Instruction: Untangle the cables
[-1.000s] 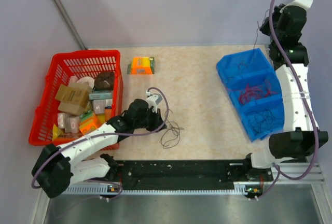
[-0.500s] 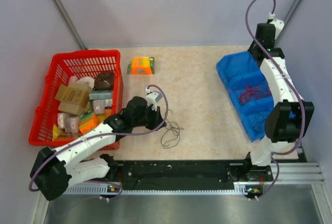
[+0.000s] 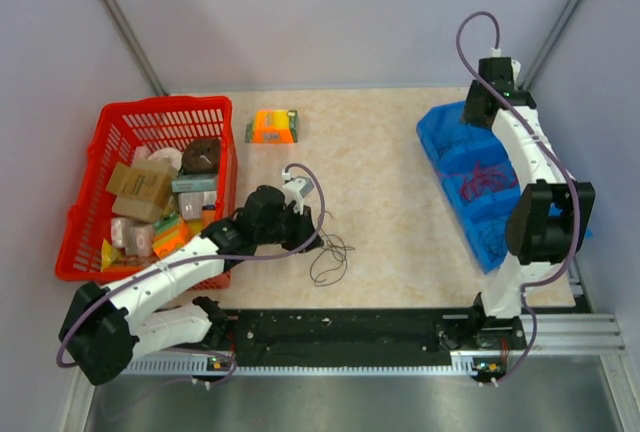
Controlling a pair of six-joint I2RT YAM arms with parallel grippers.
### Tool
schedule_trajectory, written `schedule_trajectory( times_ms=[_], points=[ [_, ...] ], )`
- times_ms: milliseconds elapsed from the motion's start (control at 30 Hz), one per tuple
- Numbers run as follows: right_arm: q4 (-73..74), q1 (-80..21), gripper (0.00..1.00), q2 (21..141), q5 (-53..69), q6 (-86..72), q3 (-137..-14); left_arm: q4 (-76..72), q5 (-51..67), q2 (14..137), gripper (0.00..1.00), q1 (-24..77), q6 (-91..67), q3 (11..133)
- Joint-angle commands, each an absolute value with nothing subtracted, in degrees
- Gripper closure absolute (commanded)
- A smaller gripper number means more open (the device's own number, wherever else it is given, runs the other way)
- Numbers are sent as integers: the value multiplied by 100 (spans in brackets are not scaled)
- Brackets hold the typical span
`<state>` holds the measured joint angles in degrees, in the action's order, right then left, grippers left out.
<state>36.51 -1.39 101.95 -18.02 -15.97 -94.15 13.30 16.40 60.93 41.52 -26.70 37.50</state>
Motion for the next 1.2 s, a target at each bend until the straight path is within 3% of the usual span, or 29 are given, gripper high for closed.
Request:
schedule_trajectory(
  times_ms=[0,67,133,300,433,533,633,833,1167],
  points=[
    [4298,-456,39,9750,-1958,-1582,-9468,1046,1767,6091,79,4166,-2812,3902],
    [4289,-684,36,9354,-2048,-1468,-9125,1055,1697,6012,73,4166,-2830,3859],
    [4123,-992,36,8932,-1402,-1345,-8616,1081,1548,5933,71,4166,-2865,3815],
    [2219,-2501,37,8026,1746,-1249,-6210,1037,1091,5599,71,4175,-2970,3648],
    [1180,-4084,36,7980,1942,-1326,-5047,967,1107,5642,69,4166,-3049,3525],
    [284,-4464,36,8025,2240,-1757,-4457,923,1134,5695,69,4166,-3225,3428],
    [-385,-4876,35,8068,2163,-1872,-4210,765,1072,5529,70,4166,-3348,3218],
    [-361,-5282,35,8235,179,-1776,-4271,808,1107,5397,70,4166,-3463,3155],
    [-377,-5458,42,8903,140,-1819,-4386,993,967,5177,71,4166,-3463,3067]
  ],
)
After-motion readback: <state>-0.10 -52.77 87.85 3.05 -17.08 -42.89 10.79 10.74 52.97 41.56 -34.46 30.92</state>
